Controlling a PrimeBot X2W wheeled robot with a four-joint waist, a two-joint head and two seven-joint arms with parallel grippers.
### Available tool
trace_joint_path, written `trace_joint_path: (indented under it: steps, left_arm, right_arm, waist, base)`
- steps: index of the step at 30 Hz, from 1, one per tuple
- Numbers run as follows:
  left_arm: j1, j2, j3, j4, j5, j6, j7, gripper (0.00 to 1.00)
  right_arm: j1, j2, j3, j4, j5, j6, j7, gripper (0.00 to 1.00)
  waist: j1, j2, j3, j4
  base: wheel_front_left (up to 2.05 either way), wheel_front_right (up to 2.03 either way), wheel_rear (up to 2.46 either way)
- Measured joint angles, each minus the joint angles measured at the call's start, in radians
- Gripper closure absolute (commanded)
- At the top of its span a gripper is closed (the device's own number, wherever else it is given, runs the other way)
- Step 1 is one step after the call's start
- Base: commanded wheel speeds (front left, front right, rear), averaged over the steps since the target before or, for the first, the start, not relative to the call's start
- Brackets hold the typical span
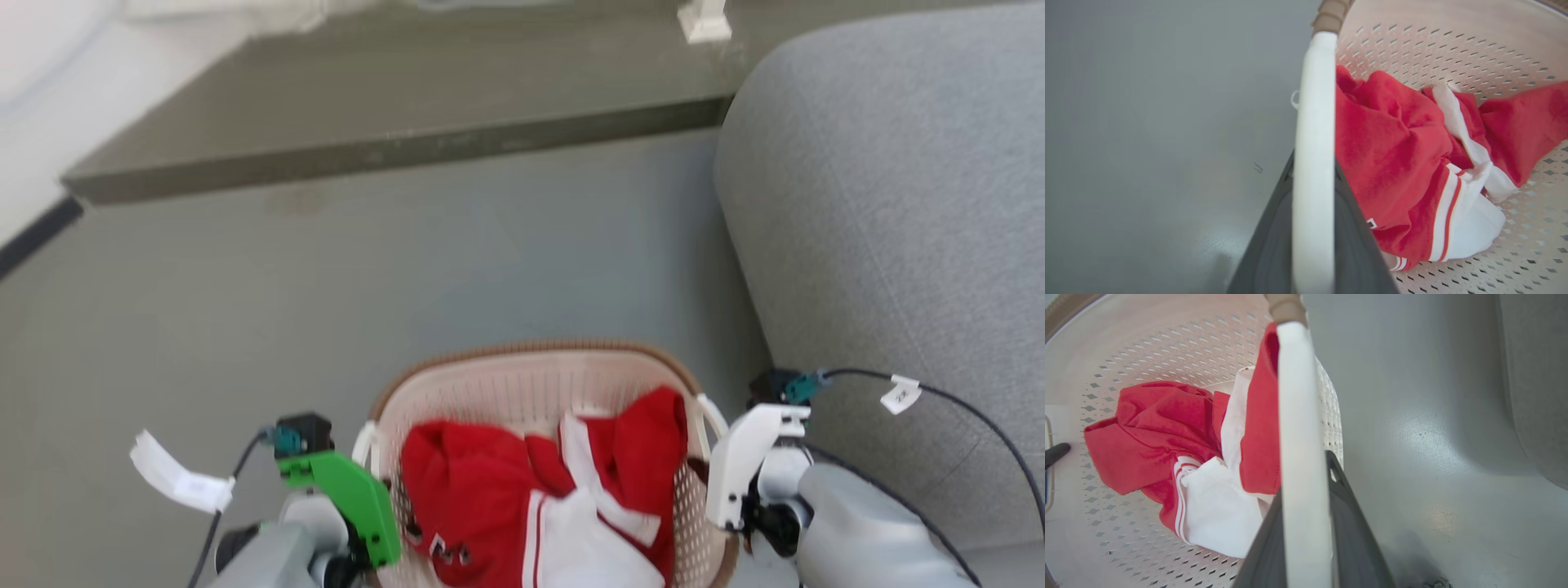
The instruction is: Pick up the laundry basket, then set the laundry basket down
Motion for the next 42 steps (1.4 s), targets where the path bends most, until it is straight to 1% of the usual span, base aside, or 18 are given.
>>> trace_joint_path:
  steps: [8, 13, 42]
  left_arm:
    - [0.029, 0.002, -0.011, 0.000, -0.016, 0.000, 0.028, 1.00]
    - [0.035, 0.003, -0.020, 0.000, -0.027, 0.000, 0.030, 1.00]
    - [0.035, 0.007, -0.052, -0.003, -0.061, 0.000, 0.037, 1.00]
  right_arm:
    - [0.030, 0.002, 0.012, 0.004, 0.011, 0.000, 0.026, 1.00]
    - [0.030, 0.001, 0.018, 0.004, 0.018, 0.000, 0.035, 1.00]
    - [0.030, -0.013, 0.053, -0.009, 0.053, 0.000, 0.052, 1.00]
  waist:
    - [0.0000, 0.0000, -0.070, -0.004]
    - [0.0000, 0.0000, -0.094, -0.005]
    - [0.0001, 0.0000, -0.093, -0.004]
  base:
    - [0.00, 0.00, 0.00]
    - [0.00, 0.00, 0.00]
    - [0.00, 0.00, 0.00]
